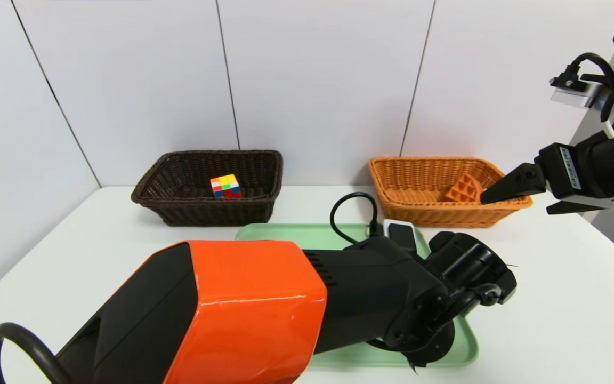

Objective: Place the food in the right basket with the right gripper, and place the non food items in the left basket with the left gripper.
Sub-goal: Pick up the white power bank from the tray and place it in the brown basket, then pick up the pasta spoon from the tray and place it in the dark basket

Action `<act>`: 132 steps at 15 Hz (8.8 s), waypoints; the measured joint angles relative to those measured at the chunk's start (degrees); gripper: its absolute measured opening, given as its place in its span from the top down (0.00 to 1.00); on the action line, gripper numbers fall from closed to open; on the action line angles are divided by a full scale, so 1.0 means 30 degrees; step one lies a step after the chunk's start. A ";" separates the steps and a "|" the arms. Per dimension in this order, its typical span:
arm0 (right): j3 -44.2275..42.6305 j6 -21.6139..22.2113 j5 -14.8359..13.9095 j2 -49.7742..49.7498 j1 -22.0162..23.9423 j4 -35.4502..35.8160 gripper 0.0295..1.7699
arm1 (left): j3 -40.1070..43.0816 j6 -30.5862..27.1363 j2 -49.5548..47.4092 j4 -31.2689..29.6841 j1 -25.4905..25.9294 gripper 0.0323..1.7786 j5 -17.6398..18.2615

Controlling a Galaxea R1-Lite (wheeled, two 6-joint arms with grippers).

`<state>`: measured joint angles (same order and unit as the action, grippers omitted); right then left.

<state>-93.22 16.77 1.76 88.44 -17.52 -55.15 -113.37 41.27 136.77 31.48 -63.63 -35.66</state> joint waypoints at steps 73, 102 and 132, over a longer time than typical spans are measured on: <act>0.0248 0.0106 0.0305 -0.0459 0.0402 0.0065 0.04 | 0.0358 -0.8135 -0.7871 0.0825 1.0590 0.07 0.8781; 0.1272 0.0284 0.0321 -0.0707 -0.0195 0.0402 0.04 | 0.1057 -0.8180 -0.6855 0.2434 0.5766 0.05 0.8229; 0.1382 -0.0256 -0.2125 0.8741 -0.4466 0.4124 0.04 | 0.9293 -0.5608 -1.2199 0.3755 0.7351 0.05 0.8082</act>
<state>-89.08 16.01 -4.62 114.66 -30.92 -42.78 -85.49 24.44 100.17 42.74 -41.58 -11.41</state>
